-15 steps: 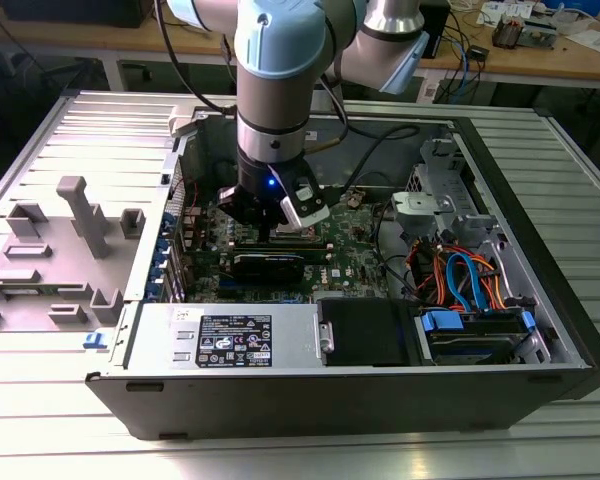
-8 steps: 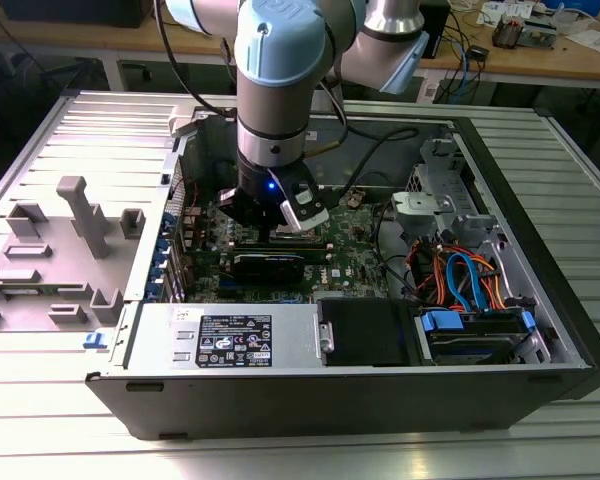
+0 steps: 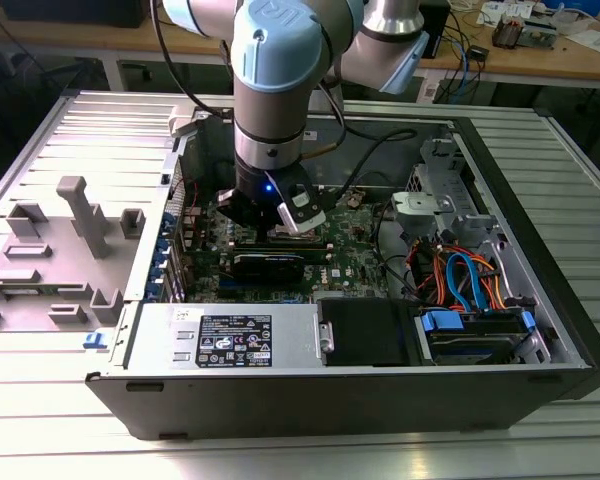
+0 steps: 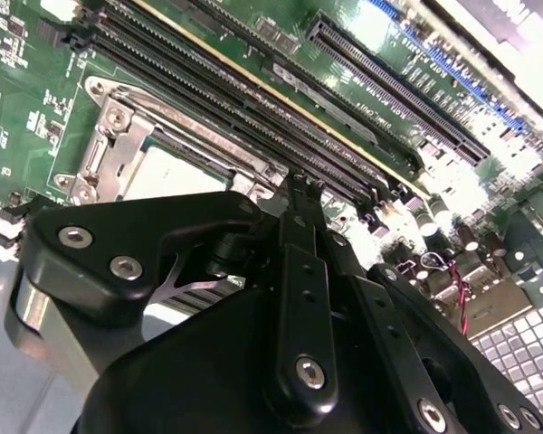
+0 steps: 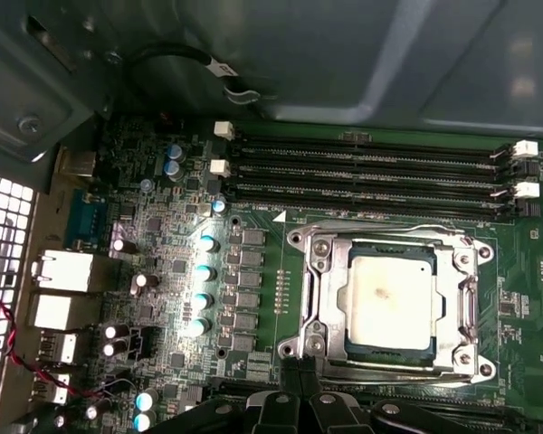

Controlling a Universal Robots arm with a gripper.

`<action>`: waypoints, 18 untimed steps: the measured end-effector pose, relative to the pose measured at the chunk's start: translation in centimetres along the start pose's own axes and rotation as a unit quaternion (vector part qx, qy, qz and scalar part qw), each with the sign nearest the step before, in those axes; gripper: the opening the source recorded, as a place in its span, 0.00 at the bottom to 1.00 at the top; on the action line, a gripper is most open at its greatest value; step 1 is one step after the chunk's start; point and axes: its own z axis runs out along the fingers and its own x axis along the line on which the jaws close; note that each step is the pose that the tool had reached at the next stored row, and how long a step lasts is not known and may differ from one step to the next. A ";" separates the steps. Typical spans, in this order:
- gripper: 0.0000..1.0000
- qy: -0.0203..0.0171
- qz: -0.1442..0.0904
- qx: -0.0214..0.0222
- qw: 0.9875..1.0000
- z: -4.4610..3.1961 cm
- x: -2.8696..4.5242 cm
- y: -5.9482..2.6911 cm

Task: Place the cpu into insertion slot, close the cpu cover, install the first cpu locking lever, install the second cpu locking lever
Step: 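Install the second cpu locking lever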

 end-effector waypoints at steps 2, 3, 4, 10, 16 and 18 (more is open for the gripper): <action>0.11 0.000 0.000 -0.001 1.000 0.02 0.01 0.00; 0.11 0.000 0.000 -0.002 1.000 0.04 0.01 -0.01; 0.11 0.000 0.000 -0.002 1.000 0.09 0.00 -0.03; 0.11 0.001 0.000 -0.002 1.000 0.26 -0.04 -0.07; 0.11 0.000 -0.001 -0.017 1.000 0.77 -0.06 -0.16; 0.11 -0.001 -0.001 -0.025 1.000 1.14 -0.05 -0.22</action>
